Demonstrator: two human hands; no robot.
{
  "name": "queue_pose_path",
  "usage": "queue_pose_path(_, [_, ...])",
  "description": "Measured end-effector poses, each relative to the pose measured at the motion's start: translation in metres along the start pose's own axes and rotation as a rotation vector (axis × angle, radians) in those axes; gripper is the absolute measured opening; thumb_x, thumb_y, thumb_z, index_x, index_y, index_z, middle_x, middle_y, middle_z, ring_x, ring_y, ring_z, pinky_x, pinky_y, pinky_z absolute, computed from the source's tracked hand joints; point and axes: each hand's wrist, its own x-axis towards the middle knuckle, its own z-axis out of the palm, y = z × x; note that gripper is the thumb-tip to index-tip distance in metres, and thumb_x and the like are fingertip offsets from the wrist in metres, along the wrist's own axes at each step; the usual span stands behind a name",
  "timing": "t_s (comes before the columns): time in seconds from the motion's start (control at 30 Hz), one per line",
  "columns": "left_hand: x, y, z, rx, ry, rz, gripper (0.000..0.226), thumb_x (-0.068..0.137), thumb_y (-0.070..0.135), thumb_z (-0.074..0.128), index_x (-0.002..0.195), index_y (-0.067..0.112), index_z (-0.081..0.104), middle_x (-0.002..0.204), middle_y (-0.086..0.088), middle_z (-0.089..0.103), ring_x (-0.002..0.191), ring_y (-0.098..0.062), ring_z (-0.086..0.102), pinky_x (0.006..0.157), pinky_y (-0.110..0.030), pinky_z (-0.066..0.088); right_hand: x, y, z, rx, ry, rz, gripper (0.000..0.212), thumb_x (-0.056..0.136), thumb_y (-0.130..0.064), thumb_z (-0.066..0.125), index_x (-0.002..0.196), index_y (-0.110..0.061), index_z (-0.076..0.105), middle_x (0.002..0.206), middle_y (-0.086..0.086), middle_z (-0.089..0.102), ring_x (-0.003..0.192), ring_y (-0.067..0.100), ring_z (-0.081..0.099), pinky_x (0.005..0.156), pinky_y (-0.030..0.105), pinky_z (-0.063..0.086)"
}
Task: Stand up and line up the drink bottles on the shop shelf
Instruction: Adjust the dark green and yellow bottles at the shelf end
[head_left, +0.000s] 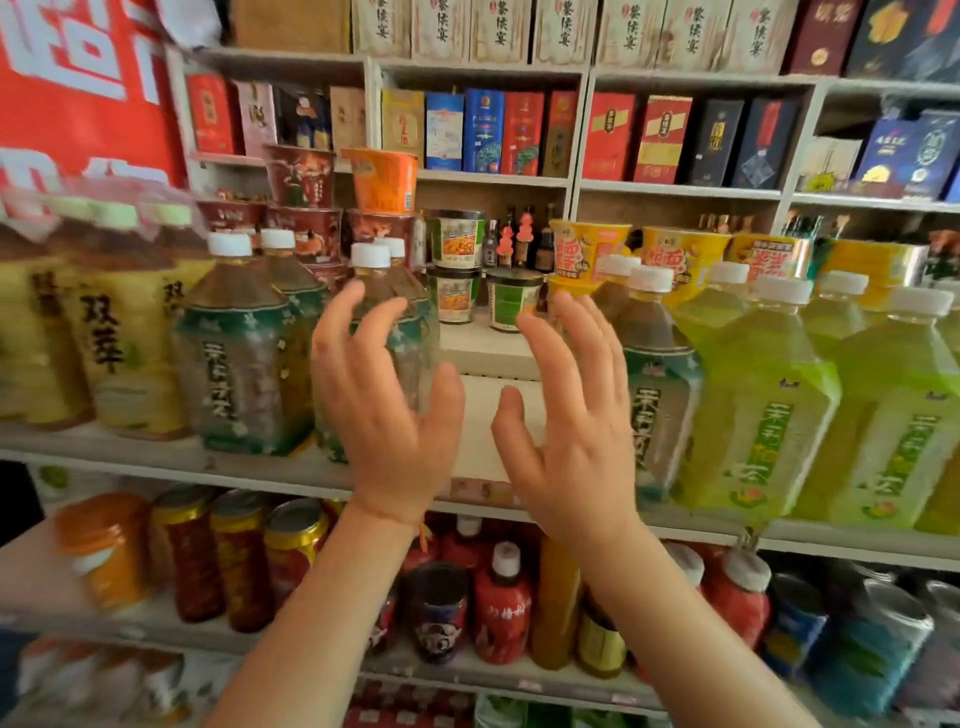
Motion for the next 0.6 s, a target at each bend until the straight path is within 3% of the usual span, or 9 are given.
queue_pose_path(0.1, [0.001,-0.035,-0.022,-0.023,-0.178,-0.215,0.07,0.09,0.035,0.058,0.147,0.002,0.034,0.152,-0.017,0.036,0.143,-0.023,0.032,0.12,-0.041,0.027,0.001,-0.025,0.033,0.226,-0.203,0.255,0.055,0.097,-0.026,0.056,0.148,-0.015,0.039,0.151,0.002,0.038,0.144,0.013,0.032,0.117,0.028,0.032])
queue_pose_path(0.17, [0.005,-0.048,-0.034,-0.147,-0.348,-0.42,0.083,0.09,0.037,0.064,0.156,0.016,0.019,0.159,-0.003,0.03,0.145,-0.009,0.025,0.121,-0.036,0.026,0.005,-0.042,0.053,0.369,-0.331,0.443,0.063,0.096,-0.032,0.059,0.151,-0.028,0.028,0.15,-0.012,0.034,0.14,0.001,0.028,0.109,0.01,0.024])
queue_pose_path(0.23, [0.012,-0.056,-0.04,-0.295,-0.468,-0.613,0.09,0.086,0.043,0.069,0.157,0.029,0.015,0.159,0.005,0.032,0.145,-0.008,0.03,0.12,-0.037,0.029,0.011,-0.046,0.073,0.533,-0.368,0.659,0.071,0.092,-0.04,0.064,0.152,-0.034,0.025,0.152,-0.011,0.034,0.14,0.005,0.032,0.11,0.019,0.029])
queue_pose_path(0.33, [0.025,-0.071,-0.043,-0.444,-0.557,-0.826,0.085,0.083,0.04,0.075,0.154,0.035,0.029,0.143,0.013,0.053,0.129,-0.003,0.05,0.109,-0.03,0.043,0.021,-0.043,0.097,0.695,-0.364,0.903,0.092,0.075,-0.061,0.069,0.151,-0.039,0.023,0.148,-0.001,0.044,0.134,0.016,0.047,0.11,0.043,0.044])
queue_pose_path(0.47, [0.036,-0.088,-0.039,-0.572,-0.664,-0.917,0.08,0.085,0.029,0.077,0.152,0.039,0.033,0.124,0.022,0.06,0.112,0.005,0.057,0.077,-0.011,0.045,0.027,-0.044,0.114,0.811,-0.321,0.989,0.082,0.077,-0.054,0.077,0.145,-0.037,0.035,0.129,-0.01,0.061,0.117,0.01,0.062,0.105,0.042,0.05])
queue_pose_path(0.6, [0.035,-0.082,-0.034,-0.627,-0.654,-0.903,0.068,0.087,0.019,0.076,0.141,0.04,0.041,0.103,0.035,0.056,0.083,0.026,0.056,0.063,0.002,0.044,0.029,-0.045,0.116,0.787,-0.289,0.985,0.104,0.062,-0.068,0.077,0.151,-0.037,0.032,0.136,-0.009,0.06,0.123,0.01,0.059,0.108,0.043,0.047])
